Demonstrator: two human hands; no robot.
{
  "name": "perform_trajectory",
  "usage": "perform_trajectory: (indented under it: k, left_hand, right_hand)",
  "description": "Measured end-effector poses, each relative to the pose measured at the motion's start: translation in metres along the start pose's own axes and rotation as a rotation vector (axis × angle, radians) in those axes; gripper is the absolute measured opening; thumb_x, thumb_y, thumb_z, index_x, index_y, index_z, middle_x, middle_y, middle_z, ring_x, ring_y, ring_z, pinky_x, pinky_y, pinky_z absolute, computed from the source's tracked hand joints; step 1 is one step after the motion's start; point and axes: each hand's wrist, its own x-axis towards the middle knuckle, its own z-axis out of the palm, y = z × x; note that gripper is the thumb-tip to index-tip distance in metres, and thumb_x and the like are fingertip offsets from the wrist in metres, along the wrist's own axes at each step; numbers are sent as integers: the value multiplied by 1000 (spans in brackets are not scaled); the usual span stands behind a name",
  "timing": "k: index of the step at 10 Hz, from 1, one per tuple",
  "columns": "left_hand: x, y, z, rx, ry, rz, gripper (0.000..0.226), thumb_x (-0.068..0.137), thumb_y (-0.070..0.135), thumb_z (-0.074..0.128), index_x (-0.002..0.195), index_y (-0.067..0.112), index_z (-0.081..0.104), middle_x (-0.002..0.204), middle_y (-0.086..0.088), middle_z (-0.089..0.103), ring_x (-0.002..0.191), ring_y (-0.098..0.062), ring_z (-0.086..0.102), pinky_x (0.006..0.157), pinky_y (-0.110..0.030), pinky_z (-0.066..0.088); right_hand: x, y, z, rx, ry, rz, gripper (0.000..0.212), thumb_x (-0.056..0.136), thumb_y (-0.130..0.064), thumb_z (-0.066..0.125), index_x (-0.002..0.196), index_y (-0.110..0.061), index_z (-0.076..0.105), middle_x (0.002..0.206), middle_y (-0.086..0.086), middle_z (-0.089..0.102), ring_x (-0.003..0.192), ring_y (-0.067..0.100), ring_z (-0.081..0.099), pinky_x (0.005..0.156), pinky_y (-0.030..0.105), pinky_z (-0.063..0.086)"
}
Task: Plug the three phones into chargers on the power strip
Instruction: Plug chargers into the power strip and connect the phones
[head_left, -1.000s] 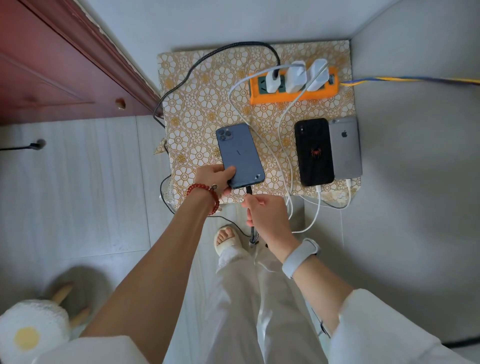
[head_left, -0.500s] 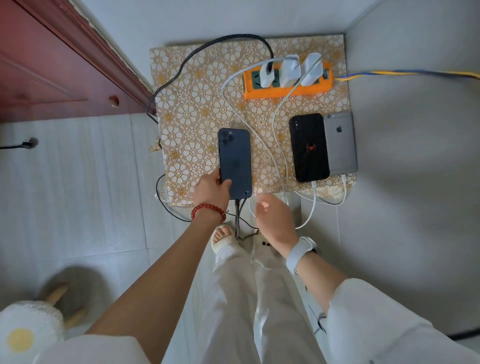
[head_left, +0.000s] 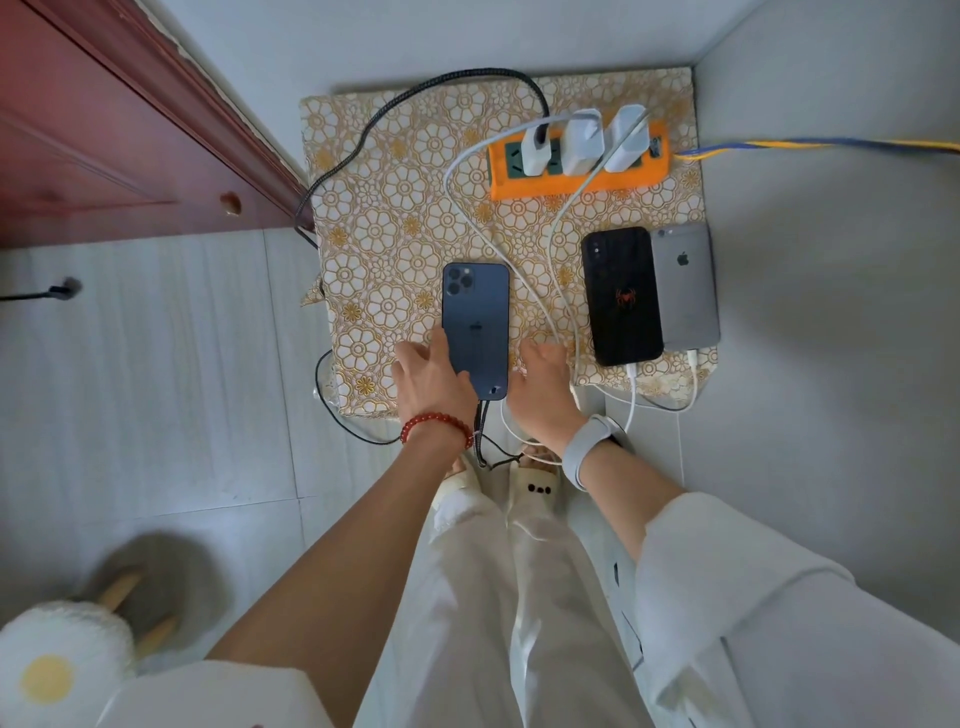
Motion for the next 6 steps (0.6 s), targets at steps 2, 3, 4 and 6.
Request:
perform_trajectory:
  k: [2,3,4,6]
  left_hand:
    - [-4,3,6,-134,-70,-36,61,83,9,50,139,16,27,122,-18,38,107,-36,45,90,-43,45]
    - [-1,1,6,-154,-93,-22,62,82,9,50,139,17,27,121,-19,39,104,-36,48,87,-41,47]
    - [3,-3,3,-169,-118,9,61,82,8,51,138,16,29,116,-19,42,94,-30,47,79,-32,42]
    - [10,-4,-10,-130,-206,58,52,81,11,49,132,13,37,95,-13,41,89,-26,43,69,-28,35]
  right_hand:
    - [4,-12,1,59,-17,-23,42,86,5,36,127,-2,40,127,21,33,119,35,33,105,39,33]
    - [12,-17,-1,54,-1,21,38,84,5,37,121,3,43,127,24,34,118,37,34,104,38,32]
    - [14,-13,-2,96,-21,19,47,82,8,35,128,0,41,132,22,31,122,36,33,107,45,33]
    - [31,3,8,230,-36,-58,54,63,-8,28,110,-20,53,118,13,48,108,38,48,89,53,50]
